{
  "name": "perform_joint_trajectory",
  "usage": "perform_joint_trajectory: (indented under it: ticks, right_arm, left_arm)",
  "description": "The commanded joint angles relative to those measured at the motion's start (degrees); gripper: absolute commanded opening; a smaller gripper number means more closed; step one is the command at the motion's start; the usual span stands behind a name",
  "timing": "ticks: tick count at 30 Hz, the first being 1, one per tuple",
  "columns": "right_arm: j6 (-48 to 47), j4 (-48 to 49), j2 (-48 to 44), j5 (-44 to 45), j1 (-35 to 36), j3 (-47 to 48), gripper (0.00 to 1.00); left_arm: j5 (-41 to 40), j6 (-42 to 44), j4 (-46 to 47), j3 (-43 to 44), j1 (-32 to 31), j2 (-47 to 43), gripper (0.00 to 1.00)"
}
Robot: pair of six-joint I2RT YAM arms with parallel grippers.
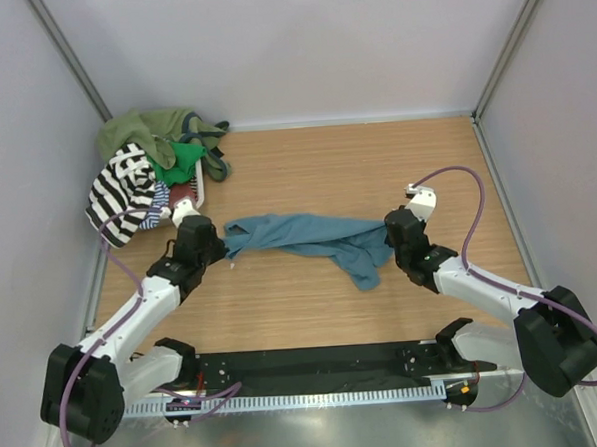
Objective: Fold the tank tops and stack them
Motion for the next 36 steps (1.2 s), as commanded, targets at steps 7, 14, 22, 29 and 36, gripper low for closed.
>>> perform_joint_trajectory:
  ticks: [7, 14, 22, 29, 36]
  right_arm:
    - [-2.8, 3.4, -8.6, -16.4, 0.4, -0.8, 0.01]
    - [-3.5, -7.5, -20.4, -34.5, 3.0, 3.5, 0.01]
    - [-9.1, -25.6, -17.0, -27.7, 3.0, 24.3, 0.01]
    - [-9.5, -29.9, -16.1, -30.1, 3.0, 33.3, 0.01]
    - [-7.6, -35.6, -20.4, -42.0, 3.0, 34.9, 0.01]
  left_arm:
    - [-0.4, -5.3, -3.6, 0.0, 1.1, -16.1, 0.0]
    - [-2.0, -8.1, -15.0, 3.2, 1.1, -27.7, 0.0]
    - [-11.8, -9.6, -23.1, 13.0, 1.1, -29.5, 0.0]
    - [-13.1, -4.8, -25.2, 24.8, 1.1, -28.5, 0.0]
    - [-8.0, -4.4, -31.7, 32.9, 1.1, -29.7, 0.0]
